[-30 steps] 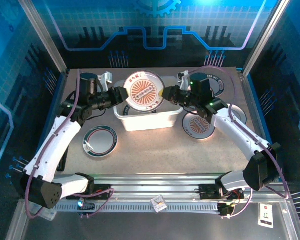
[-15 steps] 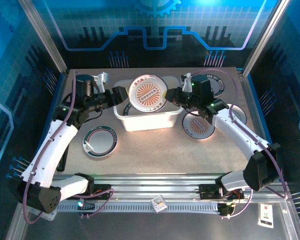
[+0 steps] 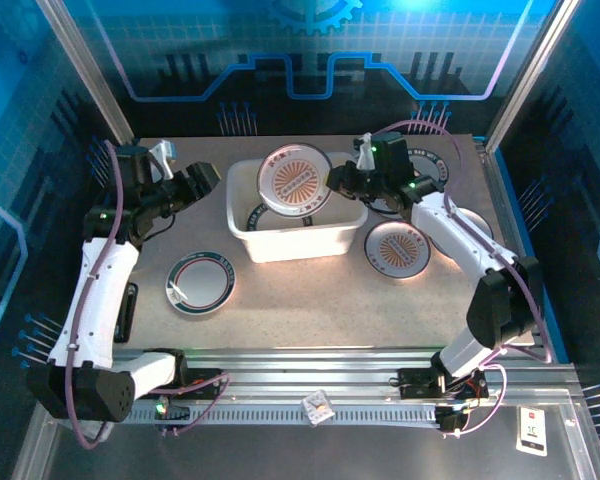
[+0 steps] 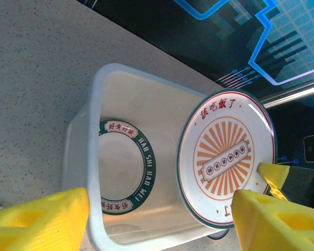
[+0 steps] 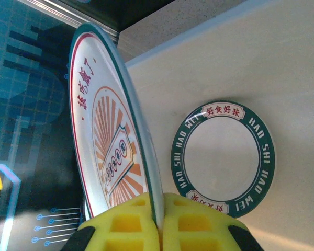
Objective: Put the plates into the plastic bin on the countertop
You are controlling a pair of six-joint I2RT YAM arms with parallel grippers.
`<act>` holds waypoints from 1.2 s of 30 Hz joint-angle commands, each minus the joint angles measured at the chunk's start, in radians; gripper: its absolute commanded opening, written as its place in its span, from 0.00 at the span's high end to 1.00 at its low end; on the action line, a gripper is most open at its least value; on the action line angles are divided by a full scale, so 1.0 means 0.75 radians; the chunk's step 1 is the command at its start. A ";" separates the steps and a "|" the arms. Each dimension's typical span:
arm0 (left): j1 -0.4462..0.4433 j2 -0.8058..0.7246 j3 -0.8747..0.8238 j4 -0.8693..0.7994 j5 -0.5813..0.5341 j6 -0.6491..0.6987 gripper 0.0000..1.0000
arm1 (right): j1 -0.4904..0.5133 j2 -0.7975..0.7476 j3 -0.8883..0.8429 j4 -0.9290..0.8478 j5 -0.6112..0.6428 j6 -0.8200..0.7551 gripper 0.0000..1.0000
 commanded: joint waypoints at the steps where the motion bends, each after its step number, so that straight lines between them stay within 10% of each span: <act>1: 0.037 -0.026 -0.036 -0.035 0.053 0.039 0.26 | 0.021 0.068 0.119 -0.062 -0.024 -0.078 0.96; 36: 0.106 -0.065 -0.152 -0.046 0.084 0.044 0.25 | 0.132 0.608 0.443 -0.325 -0.121 -0.221 0.97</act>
